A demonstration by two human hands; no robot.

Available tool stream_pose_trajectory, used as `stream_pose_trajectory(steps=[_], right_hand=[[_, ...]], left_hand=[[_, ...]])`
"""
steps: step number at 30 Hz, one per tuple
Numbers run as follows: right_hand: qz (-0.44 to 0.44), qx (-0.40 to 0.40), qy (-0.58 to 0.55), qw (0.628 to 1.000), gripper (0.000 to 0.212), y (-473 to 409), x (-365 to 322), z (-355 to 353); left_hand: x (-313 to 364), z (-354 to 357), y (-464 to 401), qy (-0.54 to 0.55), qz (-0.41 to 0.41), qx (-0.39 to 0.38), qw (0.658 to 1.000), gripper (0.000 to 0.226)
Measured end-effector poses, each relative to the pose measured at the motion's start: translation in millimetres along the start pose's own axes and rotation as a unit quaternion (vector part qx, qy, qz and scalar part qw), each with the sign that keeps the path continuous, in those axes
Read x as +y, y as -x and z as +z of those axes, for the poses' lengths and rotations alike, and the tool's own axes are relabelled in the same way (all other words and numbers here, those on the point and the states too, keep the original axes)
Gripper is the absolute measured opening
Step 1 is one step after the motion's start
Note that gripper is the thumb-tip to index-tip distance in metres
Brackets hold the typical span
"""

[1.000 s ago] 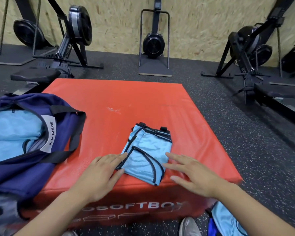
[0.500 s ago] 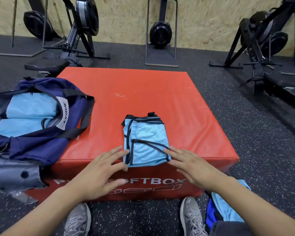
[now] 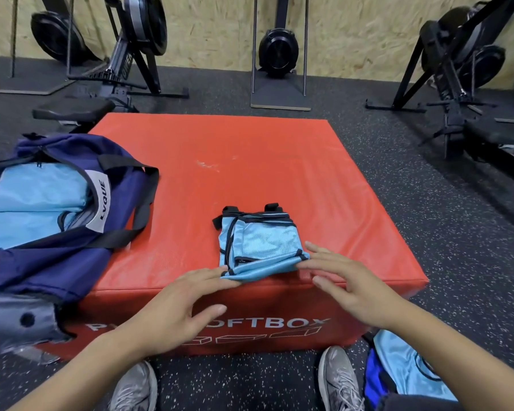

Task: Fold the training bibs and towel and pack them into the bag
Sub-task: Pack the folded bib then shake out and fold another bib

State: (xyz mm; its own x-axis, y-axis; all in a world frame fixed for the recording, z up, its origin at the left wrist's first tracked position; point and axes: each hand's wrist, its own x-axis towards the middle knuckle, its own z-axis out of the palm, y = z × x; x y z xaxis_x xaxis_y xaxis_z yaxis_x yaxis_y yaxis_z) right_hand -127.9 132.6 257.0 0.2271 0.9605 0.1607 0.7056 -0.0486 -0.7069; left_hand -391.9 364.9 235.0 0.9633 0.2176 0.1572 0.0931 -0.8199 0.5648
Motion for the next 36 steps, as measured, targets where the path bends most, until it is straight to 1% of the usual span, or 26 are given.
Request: stream_pose_trajectory(steps=[2, 4, 7, 9, 12, 15, 19, 23, 27, 31, 34, 36], right_hand=[[0.022, 0.019, -0.053, 0.998, 0.034, -1.7, -8.1, -3.0], [0.033, 0.044, -0.094, 0.994, 0.029, -5.2, -13.3, -2.3], [0.080, 0.082, -0.181, 0.977, 0.025, -12.9, -13.1, 1.1], [0.106, 0.098, -0.203, 0.968, 0.023, -19.1, -10.5, 1.6], [0.127, 0.116, -0.202, 0.964, 0.024, -28.8, -5.3, 2.4], [0.149, 0.128, -0.199, 0.960, 0.029, -39.3, 0.2, 5.7], [0.173, 0.128, -0.184, 0.959, 0.029, -54.1, 7.7, 9.6], [0.181, 0.130, -0.139, 0.965, 0.031, -63.5, 15.3, 14.4], [0.199, 0.120, -0.062, 0.971, 0.032, -63.8, 26.1, 21.6], [0.162, 0.155, 0.004, 0.975, 0.032, -60.9, 23.4, 23.9], [0.172, 0.164, -0.069, 0.969, 0.027, -61.1, 20.2, 25.0], [0.191, 0.141, -0.106, 0.966, 0.028, -62.9, 15.9, 29.4]], left_hand=[[7.1, -8.2, -5.4, 0.052, -0.013, 0.019, 0.998, 0.036], [14.6, -15.5, -12.4, 0.099, -0.009, 0.040, 0.994, 0.034], [15.7, -19.2, -23.0, 0.141, -0.015, 0.068, 0.988, 0.040], [11.3, -17.9, -30.6, 0.161, -0.020, 0.074, 0.984, 0.044], [2.6, -12.1, -45.1, 0.185, -0.043, 0.086, 0.978, 0.049], [-6.7, -2.7, -58.8, 0.203, -0.075, 0.115, 0.969, 0.050], [-11.5, 7.2, -69.9, 0.183, -0.119, 0.134, 0.967, 0.045], [-12.0, 10.7, -74.9, 0.139, -0.130, 0.137, 0.972, 0.041], [-10.1, 16.1, -76.3, 0.100, -0.140, 0.140, 0.975, 0.041], [-12.3, 20.8, -75.4, 0.113, -0.158, 0.189, 0.963, 0.032], [-12.8, 20.2, -72.4, 0.103, -0.178, 0.179, 0.962, 0.024], [-15.2, 23.0, -71.0, 0.082, -0.188, 0.153, 0.967, 0.024]])
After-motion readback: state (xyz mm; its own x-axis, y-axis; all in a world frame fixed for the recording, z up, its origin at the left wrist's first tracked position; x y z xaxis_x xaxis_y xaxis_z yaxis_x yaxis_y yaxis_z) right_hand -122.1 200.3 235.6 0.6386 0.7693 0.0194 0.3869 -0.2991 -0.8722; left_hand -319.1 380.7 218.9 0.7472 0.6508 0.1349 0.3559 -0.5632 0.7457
